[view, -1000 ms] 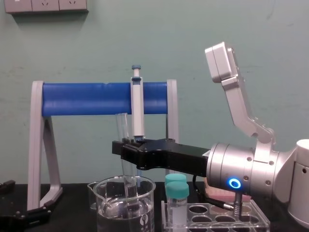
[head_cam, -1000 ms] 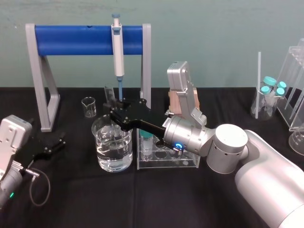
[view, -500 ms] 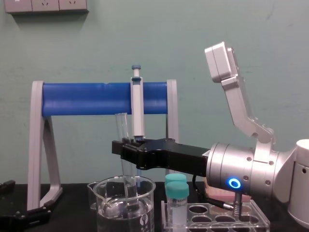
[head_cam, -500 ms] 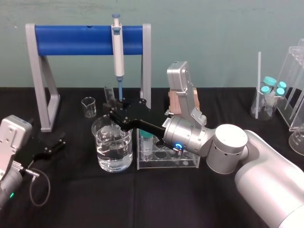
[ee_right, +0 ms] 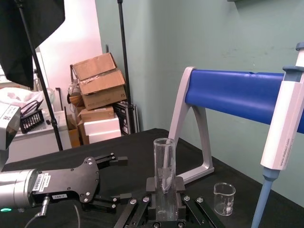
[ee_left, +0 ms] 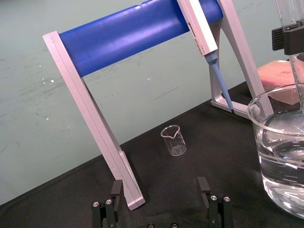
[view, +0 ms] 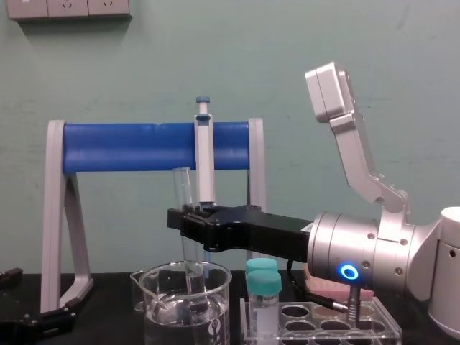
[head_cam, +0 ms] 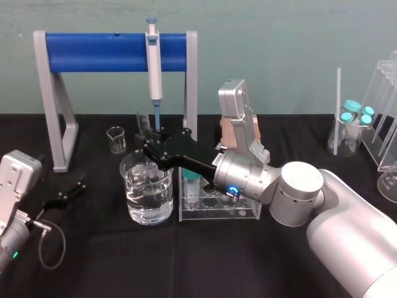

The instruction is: Hold the test tube with one hand and immerse one end into the beaker, then return it to the test tube rack.

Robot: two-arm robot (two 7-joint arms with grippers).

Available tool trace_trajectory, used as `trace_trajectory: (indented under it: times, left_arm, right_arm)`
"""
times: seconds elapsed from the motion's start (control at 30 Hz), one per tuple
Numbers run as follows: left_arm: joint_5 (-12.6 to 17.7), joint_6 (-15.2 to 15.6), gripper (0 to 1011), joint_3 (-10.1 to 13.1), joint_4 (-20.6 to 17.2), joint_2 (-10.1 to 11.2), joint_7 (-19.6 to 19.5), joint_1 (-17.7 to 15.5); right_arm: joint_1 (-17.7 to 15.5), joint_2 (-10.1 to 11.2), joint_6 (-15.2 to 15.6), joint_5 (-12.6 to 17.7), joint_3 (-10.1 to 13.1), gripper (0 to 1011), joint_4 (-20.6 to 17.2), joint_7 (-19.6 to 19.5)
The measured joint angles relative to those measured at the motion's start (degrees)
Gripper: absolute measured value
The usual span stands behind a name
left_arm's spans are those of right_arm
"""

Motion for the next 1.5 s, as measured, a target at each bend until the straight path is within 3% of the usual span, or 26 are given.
trace_trajectory:
  times: [1.5]
  left_arm:
    - [0.0, 0.0, 1000, 0.0, 0.0, 0.0, 0.0, 0.0]
  right_arm:
    - [-0.1, 0.0, 0.1, 0.1, 0.0, 225, -0.2, 0.3]
